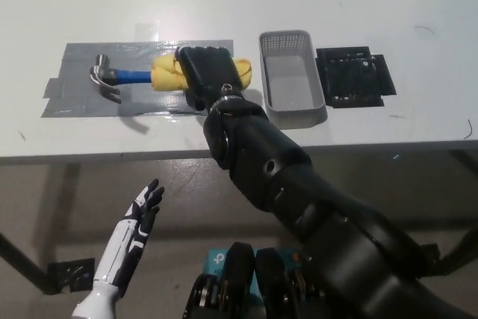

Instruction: The robot picks the hammer placed on top of the gray container with right hand and places it on the grey area of the desk

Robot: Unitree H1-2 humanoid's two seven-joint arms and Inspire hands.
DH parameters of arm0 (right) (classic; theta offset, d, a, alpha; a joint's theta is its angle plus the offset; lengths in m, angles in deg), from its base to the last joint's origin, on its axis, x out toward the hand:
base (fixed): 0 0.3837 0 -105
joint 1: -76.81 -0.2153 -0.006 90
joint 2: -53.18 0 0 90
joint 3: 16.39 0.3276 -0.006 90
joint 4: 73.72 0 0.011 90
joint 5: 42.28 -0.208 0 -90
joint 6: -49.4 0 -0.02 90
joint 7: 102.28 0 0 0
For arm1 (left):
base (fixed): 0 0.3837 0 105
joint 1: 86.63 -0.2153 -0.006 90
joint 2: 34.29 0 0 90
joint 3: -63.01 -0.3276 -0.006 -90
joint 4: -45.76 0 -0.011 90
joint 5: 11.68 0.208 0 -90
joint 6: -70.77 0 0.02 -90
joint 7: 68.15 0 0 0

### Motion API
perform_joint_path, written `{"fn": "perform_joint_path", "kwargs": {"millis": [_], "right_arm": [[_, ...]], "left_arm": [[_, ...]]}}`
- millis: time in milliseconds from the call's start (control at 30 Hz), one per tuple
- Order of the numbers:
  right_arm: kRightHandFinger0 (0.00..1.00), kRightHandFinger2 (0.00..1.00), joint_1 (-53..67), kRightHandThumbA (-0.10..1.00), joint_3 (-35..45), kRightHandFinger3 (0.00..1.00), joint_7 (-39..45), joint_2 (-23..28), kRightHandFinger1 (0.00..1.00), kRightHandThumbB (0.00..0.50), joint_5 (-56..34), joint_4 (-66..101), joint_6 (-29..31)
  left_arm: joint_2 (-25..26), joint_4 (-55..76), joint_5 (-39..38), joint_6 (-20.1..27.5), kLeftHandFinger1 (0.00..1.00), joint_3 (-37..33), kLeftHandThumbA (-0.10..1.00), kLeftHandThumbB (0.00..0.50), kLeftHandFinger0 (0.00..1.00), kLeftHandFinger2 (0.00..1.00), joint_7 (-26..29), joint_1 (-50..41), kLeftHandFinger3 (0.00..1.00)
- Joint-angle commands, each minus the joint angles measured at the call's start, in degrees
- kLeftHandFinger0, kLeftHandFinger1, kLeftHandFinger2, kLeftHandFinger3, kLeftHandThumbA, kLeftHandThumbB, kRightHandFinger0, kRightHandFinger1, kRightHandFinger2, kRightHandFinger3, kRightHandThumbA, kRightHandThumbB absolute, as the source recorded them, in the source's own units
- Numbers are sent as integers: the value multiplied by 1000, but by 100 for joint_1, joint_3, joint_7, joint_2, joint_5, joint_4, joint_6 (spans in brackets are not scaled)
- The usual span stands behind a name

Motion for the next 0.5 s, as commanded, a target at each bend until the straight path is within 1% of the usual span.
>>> {"fn": "perform_joint_path", "kwargs": {"millis": [0, 33, 67, 100, 133, 167, 200, 233, 267, 367, 400, 433, 467], "right_arm": [[189, 589, -273, 125, 85, 845, 270, 32, 301, 176, -292, 76, -114], [431, 881, -297, 306, 59, 1000, 435, 44, 593, 197, -287, 68, -156], [628, 1000, -310, 441, 45, 1000, 591, 59, 832, 249, -306, 64, -172], [872, 1000, -312, 540, 75, 1000, 680, 72, 1000, 257, -363, 63, -158], [1000, 1000, -318, 576, 135, 1000, 746, 86, 1000, 280, -446, 69, -133], [1000, 1000, -322, 611, 198, 1000, 814, 95, 1000, 313, -524, 81, -112], [1000, 1000, -334, 644, 289, 1000, 940, 109, 1000, 334, -634, 100, -100], [1000, 1000, -340, 653, 302, 1000, 971, 116, 1000, 341, -649, 104, -103], [1000, 1000, -359, 718, 341, 1000, 1072, 127, 1000, 368, -693, 114, -99], [1000, 1000, -397, 760, 475, 1000, 1370, 170, 1000, 401, -848, 164, -29], [1000, 1000, -420, 772, 522, 1000, 1508, 181, 1000, 431, -903, 170, -36], [1000, 1000, -442, 769, 584, 1000, 1660, 195, 1000, 438, -983, 185, -15], [1000, 1000, -476, 781, 639, 1000, 1834, 209, 1000, 461, -1061, 200, -6]], "left_arm": [[85, 176, -8, 171, 1000, -44, 976, 130, 1000, 1000, -105, 125, 1000], [86, 158, -6, 180, 1000, -46, 976, 132, 1000, 1000, -107, 145, 1000], [87, 165, -12, 161, 1000, -49, 975, 133, 1000, 1000, -113, 154, 1000], [79, 172, -22, 139, 1000, -45, 967, 138, 1000, 1000, -116, 157, 1000], [82, 175, -22, 127, 1000, -47, 964, 137, 1000, 1000, -125, 166, 1000], [82, 183, -5, 120, 1000, -49, 965, 131, 1000, 1000, -123, 167, 1000], [81, 200, 27, 112, 1000, -51, 965, 129, 1000, 1000, -117, 169, 1000], [78, 201, 32, 113, 1000, -51, 965, 128, 1000, 1000, -118, 174, 1000], [78, 182, 60, 143, 1000, -52, 971, 125, 1000, 1000, -105, 182, 1000], [63, 190, 53, 134, 1000, -55, 972, 130, 1000, 1000, -112, 191, 1000], [52, 195, 53, 110, 1000, -56, 972, 130, 1000, 1000, -110, 196, 1000], [51, 194, 58, 103, 1000, -59, 971, 129, 1000, 1000, -111, 200, 1000], [60, 211, -4, 58, 1000, -63, 968, 130, 1000, 1000, -157, 200, 1000]]}}
